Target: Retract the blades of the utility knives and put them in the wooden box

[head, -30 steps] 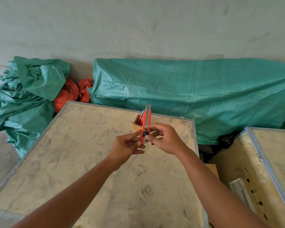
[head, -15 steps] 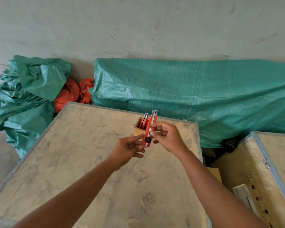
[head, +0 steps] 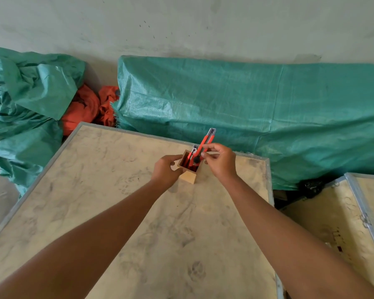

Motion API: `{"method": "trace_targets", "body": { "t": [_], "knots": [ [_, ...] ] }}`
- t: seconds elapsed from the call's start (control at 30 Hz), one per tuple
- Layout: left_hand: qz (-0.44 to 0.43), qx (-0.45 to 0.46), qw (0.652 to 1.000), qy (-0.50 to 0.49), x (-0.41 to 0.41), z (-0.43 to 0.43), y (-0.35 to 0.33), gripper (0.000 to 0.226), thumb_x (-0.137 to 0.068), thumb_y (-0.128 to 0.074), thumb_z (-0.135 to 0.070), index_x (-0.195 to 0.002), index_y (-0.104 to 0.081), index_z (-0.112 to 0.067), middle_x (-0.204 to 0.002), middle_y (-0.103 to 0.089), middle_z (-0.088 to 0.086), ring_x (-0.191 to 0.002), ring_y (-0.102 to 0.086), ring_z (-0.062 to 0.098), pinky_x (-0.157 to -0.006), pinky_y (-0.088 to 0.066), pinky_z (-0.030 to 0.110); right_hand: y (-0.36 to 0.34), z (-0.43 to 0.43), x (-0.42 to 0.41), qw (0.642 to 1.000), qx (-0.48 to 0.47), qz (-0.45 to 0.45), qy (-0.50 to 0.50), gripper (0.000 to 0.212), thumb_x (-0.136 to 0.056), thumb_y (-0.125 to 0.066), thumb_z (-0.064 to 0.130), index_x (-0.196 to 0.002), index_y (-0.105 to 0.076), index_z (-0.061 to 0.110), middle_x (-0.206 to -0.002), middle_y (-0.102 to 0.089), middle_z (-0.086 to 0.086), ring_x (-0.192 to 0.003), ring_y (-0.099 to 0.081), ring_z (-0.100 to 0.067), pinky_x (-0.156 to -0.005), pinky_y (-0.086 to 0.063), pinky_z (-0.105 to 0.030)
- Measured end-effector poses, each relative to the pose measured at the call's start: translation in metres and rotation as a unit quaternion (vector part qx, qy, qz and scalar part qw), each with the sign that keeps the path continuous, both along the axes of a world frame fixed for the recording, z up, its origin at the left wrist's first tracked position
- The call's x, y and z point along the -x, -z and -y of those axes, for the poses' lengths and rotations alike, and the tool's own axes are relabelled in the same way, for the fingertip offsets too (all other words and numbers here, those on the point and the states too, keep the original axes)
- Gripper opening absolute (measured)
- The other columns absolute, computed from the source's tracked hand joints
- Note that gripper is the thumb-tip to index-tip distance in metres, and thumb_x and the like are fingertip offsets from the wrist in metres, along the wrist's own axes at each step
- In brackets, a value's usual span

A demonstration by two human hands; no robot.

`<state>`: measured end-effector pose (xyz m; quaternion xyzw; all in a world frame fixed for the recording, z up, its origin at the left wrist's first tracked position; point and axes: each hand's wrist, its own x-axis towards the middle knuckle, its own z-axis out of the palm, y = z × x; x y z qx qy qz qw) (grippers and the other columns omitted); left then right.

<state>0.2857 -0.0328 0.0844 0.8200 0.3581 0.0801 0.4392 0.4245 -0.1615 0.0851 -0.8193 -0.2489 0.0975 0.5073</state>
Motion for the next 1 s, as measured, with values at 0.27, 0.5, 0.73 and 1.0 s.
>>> {"method": "trace_targets", "body": {
  "t": [0.27,0.5,0.73,1.0],
  "knots": [
    [-0.073,-0.021,0.996,0.039,-0.032,-0.004,0.022,0.058,-0.084,-0.075,-0.019,-0.137,-0.054,-0.014,-0.13,-0.062,0.009,-0.116,-0.059,0.028,-0.09,-0.046,0.03,0.036,-0.012,0.002,0.994,0.047,0.088,-0.033,0.028,-0.079,-0.08,-0.005,-0.102,-0.08,0.01,-0.1,-0.081,-0.008,-0.086,-0.075,-0.019,-0.084,-0.061,-0.03],
    [-0.068,-0.044,0.995,0.054,-0.035,-0.008,0.031,0.039,-0.082,-0.076,-0.016,-0.121,-0.069,-0.02,-0.12,-0.065,0.007,-0.104,-0.061,0.024,-0.084,-0.045,0.027,0.051,-0.012,0.007,0.989,0.072,0.121,-0.051,0.033,-0.075,-0.08,-0.007,-0.105,-0.08,0.009,-0.104,-0.08,-0.011,-0.096,-0.073,-0.026,-0.089,-0.057,-0.032],
    [-0.057,-0.051,0.996,0.051,-0.033,-0.001,0.026,0.039,-0.084,-0.075,-0.017,-0.123,-0.068,-0.017,-0.123,-0.064,0.007,-0.108,-0.061,0.026,-0.096,-0.05,0.036,0.046,-0.009,0.01,0.992,0.052,0.113,-0.037,0.036,-0.075,-0.08,-0.009,-0.108,-0.079,0.006,-0.103,-0.079,-0.014,-0.093,-0.074,-0.03,-0.086,-0.06,-0.038],
    [-0.024,-0.051,0.998,0.037,-0.022,0.006,0.003,0.048,-0.081,-0.078,-0.019,-0.127,-0.065,-0.015,-0.127,-0.063,0.008,-0.11,-0.061,0.026,-0.097,-0.051,0.038,0.025,0.005,0.013,0.995,0.037,0.085,-0.026,0.038,-0.077,-0.084,0.002,-0.113,-0.077,0.01,-0.109,-0.078,-0.01,-0.093,-0.075,-0.026,-0.084,-0.063,-0.042]
  ]
}}
